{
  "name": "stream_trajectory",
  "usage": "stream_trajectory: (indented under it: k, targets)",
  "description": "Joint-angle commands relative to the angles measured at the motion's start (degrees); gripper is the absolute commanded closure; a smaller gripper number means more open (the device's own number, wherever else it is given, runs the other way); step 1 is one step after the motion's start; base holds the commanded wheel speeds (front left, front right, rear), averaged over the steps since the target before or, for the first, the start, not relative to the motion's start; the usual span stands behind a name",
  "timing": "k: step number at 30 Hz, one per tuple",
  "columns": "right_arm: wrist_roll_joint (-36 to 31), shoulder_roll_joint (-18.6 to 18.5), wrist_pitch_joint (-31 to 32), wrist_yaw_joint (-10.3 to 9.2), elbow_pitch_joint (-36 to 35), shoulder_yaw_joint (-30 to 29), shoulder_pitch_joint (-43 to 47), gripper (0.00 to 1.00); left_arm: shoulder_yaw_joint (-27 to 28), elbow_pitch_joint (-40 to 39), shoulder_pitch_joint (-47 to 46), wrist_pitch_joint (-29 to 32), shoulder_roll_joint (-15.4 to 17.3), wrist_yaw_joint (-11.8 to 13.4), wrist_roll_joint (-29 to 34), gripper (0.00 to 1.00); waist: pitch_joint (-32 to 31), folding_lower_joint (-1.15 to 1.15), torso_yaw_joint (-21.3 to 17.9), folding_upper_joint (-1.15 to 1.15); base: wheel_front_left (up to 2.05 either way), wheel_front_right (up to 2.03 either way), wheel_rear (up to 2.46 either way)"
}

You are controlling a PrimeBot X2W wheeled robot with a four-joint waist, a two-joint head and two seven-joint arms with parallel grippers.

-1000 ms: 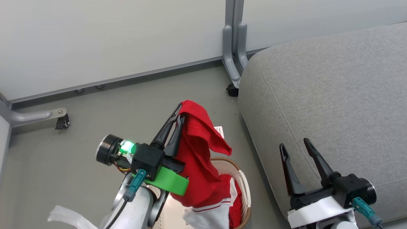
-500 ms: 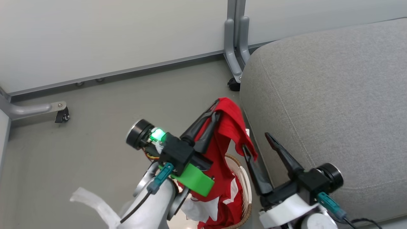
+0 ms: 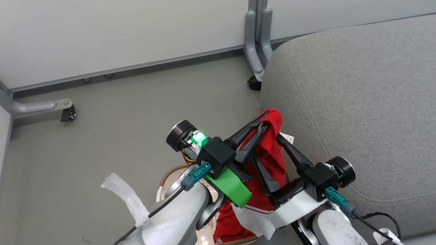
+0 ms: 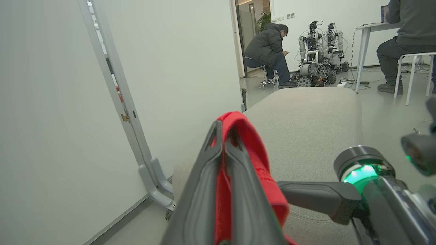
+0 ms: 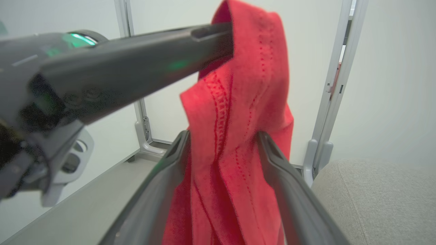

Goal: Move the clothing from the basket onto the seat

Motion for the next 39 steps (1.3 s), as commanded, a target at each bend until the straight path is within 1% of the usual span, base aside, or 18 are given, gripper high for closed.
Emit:
stream_trajectory:
  k: [1, 2, 3, 4, 10, 17, 18, 19, 20, 21, 28, 32, 39]
  targets:
    - [-0.3, 0.0, -0.2, -0.02, 0.0, -0.2, -0.3, 0.0, -0.7, 0.1, -1.1, 0.2, 0.0, 0.4, -1.1, 1.0, 0.1, 0.0, 0.3, 0.0, 0.0, 0.0, 0.0]
    - [-0.6, 0.0, -0.2, -0.02, -0.1, -0.5, -0.3, 0.14, -1.4, 0.3, -1.4, 0.2, 0.0, 0.7, -1.8, 1.0, 0.2, 0.0, 0.4, 0.0, 0.0, 0.0, 0.0]
    - [-0.1, 0.0, -0.2, -0.02, -0.2, -0.4, -0.2, 0.64, -1.8, 0.3, -1.6, 0.2, 0.0, 0.9, -2.3, 1.0, 0.2, 0.0, 0.5, 0.0, 0.0, 0.0, 0.0]
    - [0.6, 0.1, -0.2, -0.02, -0.4, 0.1, -0.2, 1.0, -2.3, 0.4, -1.9, 0.2, 0.0, 1.2, -2.8, 1.0, 0.3, 0.0, 0.6, 0.0, 0.0, 0.0, 0.0]
    - [1.1, 0.1, -0.2, -0.02, -1.0, -0.2, 0.0, 1.0, -3.5, 1.7, -2.8, 0.0, 0.0, 2.6, -4.2, 1.0, 0.1, 0.0, 0.6, 0.0, 0.0, 0.0, 0.0]
    - [1.2, 0.1, -0.2, -0.02, -1.9, -1.1, 0.4, 1.0, -3.4, 3.0, -2.8, -0.1, 0.0, 3.7, -5.2, 1.0, -0.1, 0.0, 0.8, 0.0, 0.0, 0.0, 0.0]
    - [1.1, 0.1, -0.2, -0.02, -2.0, -1.3, 0.5, 1.0, -3.4, 3.1, -2.9, -0.1, 0.0, 3.8, -5.3, 0.88, -0.1, 0.0, 0.9, 0.0, 0.0, 0.0, 0.0]
    - [1.1, 0.1, -0.2, -0.02, -2.0, -1.4, 0.6, 1.0, -3.2, 3.1, -3.0, -0.2, 0.0, 3.9, -5.3, 0.59, -0.1, 0.0, 1.0, 0.0, 0.0, 0.0, 0.0]
    - [1.1, 0.1, -0.2, -0.02, -2.1, -1.6, 0.6, 1.0, -3.1, 3.2, -2.9, -0.2, 0.0, 4.0, -5.5, 0.4, -0.1, 0.0, 1.1, 0.0, 0.0, 0.0, 0.0]
    - [1.2, 0.1, -0.2, -0.02, -2.2, -1.8, 0.6, 1.0, -2.8, 3.1, -2.7, -0.3, 0.0, 4.3, -5.6, 0.0, 0.0, 0.0, 1.2, 0.0, 0.0, 0.0, 0.0]
    - [1.2, 0.1, -0.2, -0.02, -3.0, -3.4, 0.9, 1.0, -1.4, 3.3, -0.7, -0.4, 1.1, 4.7, -7.2, 0.0, 0.4, 0.0, 2.1, 0.0, 0.0, 0.0, 0.0]
    - [0.9, 0.1, -0.2, -0.02, -3.2, -4.5, 1.1, 1.0, 0.3, 2.4, 1.2, -0.6, 2.1, 6.1, -7.5, 0.0, 0.4, 0.0, 2.5, 0.0, 0.0, 0.0, 0.0]
    - [0.9, 0.0, -0.2, -0.05, -3.9, -6.3, 2.3, 1.0, 4.6, 0.0, 6.7, -0.5, 4.7, 9.0, -8.2, 0.0, -0.1, 0.0, 3.4, 0.0, 0.0, 0.0, 0.0]
